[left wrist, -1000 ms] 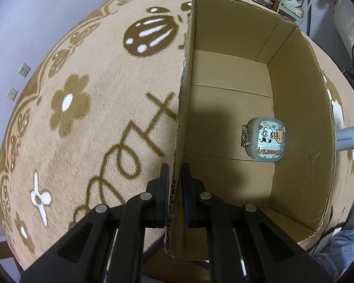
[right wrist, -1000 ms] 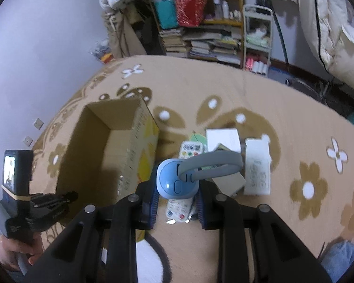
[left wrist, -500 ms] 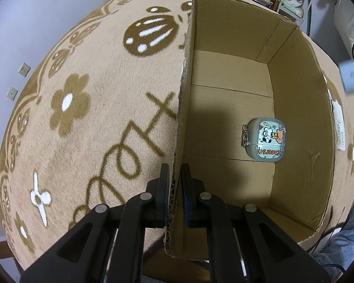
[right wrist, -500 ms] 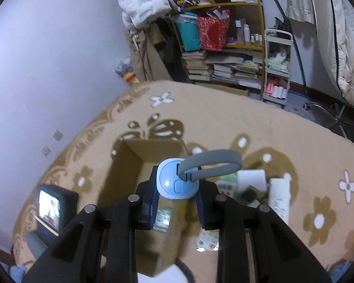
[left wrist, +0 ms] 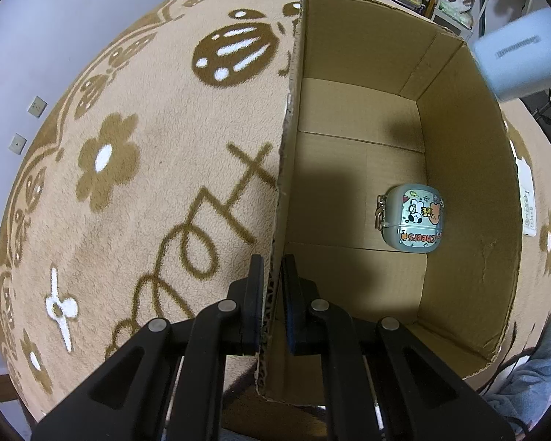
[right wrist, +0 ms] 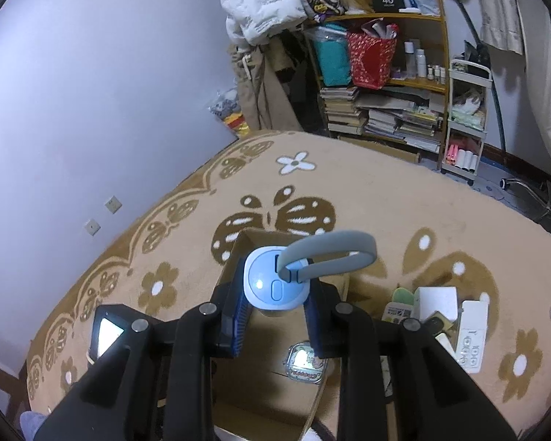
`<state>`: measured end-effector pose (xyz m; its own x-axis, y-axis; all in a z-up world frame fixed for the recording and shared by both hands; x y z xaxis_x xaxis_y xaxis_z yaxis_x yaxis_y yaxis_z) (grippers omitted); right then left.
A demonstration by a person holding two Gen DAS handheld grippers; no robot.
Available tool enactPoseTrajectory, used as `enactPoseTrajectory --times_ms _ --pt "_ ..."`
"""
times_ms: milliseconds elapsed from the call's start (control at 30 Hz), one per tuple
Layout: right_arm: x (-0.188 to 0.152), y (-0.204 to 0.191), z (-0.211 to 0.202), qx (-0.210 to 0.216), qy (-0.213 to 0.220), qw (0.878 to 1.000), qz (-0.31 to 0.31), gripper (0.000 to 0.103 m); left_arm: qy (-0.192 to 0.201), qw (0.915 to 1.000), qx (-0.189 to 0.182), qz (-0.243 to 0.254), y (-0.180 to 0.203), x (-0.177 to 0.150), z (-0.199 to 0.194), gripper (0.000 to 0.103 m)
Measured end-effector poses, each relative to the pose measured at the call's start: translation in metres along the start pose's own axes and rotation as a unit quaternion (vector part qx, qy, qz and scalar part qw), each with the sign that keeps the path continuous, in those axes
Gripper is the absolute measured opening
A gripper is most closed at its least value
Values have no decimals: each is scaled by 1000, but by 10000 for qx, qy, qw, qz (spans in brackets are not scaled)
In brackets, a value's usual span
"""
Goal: Organize rigid objects
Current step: 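Carry the power bank over the box and lower it inside, then open the right gripper and move it back toward the remaining items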
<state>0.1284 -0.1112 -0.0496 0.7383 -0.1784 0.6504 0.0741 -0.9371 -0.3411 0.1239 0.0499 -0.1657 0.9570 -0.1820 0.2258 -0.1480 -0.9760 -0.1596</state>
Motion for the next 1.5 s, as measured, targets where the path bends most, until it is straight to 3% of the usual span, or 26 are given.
enactPoseTrajectory --times_ms 667,767,867,1400,1500 --pt "-52 24 70 296 -886 9935 650 29 -4 9999 -102 -62 -3 0 2 9" --pt "-61 23 78 76 -995 9938 484 29 -13 9999 -116 -61 -5 0 2 9" --pt "-67 25 83 119 -1067 9927 543 29 -9 9999 -122 -64 -5 0 2 9" --pt "-57 36 71 71 -830 9941 693 31 41 9999 -132 -94 -5 0 -3 9" --pt "-55 37 62 16 -755 9946 716 40 53 9999 -99 -82 -4 0 -4 9"
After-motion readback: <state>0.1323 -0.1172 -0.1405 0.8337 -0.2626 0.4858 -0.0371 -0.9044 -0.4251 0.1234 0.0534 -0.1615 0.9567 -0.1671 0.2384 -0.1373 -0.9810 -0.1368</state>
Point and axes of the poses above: each gripper's, at about its wrist camera, not at the fingertips, and z roughly the way its jaws point, y to its right, x to its top, the point moved 3 cm from there along z, roughly the way its jaws point, and after that the axes turned 5 degrees about x, right-handed, at the moved point
